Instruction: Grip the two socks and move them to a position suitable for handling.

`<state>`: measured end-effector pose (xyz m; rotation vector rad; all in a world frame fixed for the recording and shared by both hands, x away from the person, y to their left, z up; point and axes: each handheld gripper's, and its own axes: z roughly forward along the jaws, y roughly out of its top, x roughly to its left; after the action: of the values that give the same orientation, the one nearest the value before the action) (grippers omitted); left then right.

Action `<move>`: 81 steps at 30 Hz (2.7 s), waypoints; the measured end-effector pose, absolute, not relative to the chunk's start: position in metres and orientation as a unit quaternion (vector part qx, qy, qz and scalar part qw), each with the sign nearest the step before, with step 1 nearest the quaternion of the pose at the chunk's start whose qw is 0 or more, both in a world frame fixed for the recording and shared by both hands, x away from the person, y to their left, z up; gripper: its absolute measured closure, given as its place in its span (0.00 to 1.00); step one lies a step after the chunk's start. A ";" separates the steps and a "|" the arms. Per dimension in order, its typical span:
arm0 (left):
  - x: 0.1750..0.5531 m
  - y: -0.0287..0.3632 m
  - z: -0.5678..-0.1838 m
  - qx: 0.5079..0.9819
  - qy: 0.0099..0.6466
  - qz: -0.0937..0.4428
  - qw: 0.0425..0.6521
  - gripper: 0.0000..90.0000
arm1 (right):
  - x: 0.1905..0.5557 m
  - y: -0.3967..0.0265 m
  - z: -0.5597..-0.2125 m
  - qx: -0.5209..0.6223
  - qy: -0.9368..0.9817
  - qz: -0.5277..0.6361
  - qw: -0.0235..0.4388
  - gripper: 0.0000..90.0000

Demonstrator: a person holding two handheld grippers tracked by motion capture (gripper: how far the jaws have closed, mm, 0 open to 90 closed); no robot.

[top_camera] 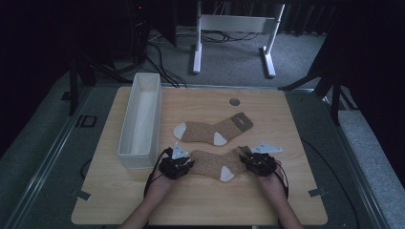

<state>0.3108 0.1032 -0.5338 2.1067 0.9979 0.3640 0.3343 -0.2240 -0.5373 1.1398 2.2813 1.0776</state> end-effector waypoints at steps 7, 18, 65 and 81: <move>0.296 0.120 -0.518 0.828 0.381 0.143 0.386 0.85 | 0.315 -0.216 -0.521 0.390 0.809 0.402 0.179 0.80; 0.275 0.137 -0.526 0.840 0.371 0.117 0.378 0.85 | 0.281 -0.205 -0.524 0.379 0.815 0.407 0.162 0.79; 0.315 0.118 -0.510 0.815 0.401 0.093 0.408 0.45 | 0.322 -0.215 -0.516 0.377 0.803 0.431 0.166 0.40; 0.354 0.104 -0.500 0.806 0.410 0.109 0.413 0.45 | 0.378 -0.220 -0.507 0.393 0.798 0.421 0.176 0.40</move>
<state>0.3541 0.1036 -0.4996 2.0256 1.0322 0.2749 0.3778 -0.2199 -0.5072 1.1126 2.2607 1.1920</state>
